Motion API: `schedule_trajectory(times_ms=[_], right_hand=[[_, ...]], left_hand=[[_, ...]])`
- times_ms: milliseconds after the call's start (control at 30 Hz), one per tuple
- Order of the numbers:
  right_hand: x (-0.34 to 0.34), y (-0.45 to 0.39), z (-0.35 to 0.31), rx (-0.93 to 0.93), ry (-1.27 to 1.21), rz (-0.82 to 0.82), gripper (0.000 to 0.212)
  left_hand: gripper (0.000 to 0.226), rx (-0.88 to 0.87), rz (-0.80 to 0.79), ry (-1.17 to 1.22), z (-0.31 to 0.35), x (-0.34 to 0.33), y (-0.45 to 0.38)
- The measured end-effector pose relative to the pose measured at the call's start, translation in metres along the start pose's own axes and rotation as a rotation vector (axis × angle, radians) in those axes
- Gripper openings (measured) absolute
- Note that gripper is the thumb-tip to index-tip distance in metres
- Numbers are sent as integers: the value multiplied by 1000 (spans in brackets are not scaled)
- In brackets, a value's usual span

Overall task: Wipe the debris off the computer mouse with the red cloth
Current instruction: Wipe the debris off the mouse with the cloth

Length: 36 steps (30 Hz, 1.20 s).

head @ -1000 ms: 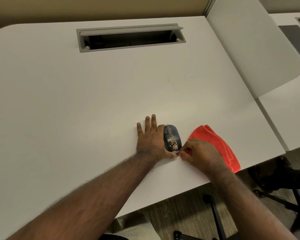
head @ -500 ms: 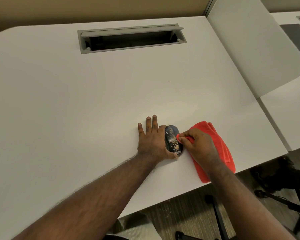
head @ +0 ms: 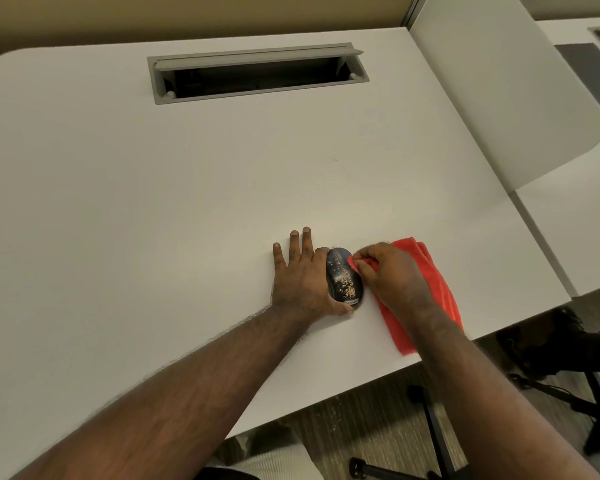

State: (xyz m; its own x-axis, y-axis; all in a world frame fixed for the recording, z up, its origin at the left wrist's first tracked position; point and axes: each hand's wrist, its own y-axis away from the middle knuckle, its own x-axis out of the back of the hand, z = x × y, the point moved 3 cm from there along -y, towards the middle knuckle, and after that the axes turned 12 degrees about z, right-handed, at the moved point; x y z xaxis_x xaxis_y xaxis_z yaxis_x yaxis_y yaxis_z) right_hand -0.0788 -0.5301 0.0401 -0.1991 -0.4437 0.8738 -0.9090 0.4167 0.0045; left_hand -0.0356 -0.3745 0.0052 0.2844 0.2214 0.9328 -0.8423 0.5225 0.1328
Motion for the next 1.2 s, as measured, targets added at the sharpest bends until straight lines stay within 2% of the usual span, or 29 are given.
schedule_trajectory(times_ms=[167, 433, 967, 1200], right_hand=[[-10, -18, -9, -42, 38, -51, 18], [9, 19, 2, -67, 23, -125, 11], [-13, -37, -23, -44, 130, -93, 19], [7, -13, -15, -17, 108, -207, 17]], left_hand=[[120, 10, 5, 29, -1, 0, 1], [123, 10, 19, 36, -1, -4, 0], [122, 14, 20, 67, -2, -2, 1], [122, 23, 19, 75, -2, -3, 0]])
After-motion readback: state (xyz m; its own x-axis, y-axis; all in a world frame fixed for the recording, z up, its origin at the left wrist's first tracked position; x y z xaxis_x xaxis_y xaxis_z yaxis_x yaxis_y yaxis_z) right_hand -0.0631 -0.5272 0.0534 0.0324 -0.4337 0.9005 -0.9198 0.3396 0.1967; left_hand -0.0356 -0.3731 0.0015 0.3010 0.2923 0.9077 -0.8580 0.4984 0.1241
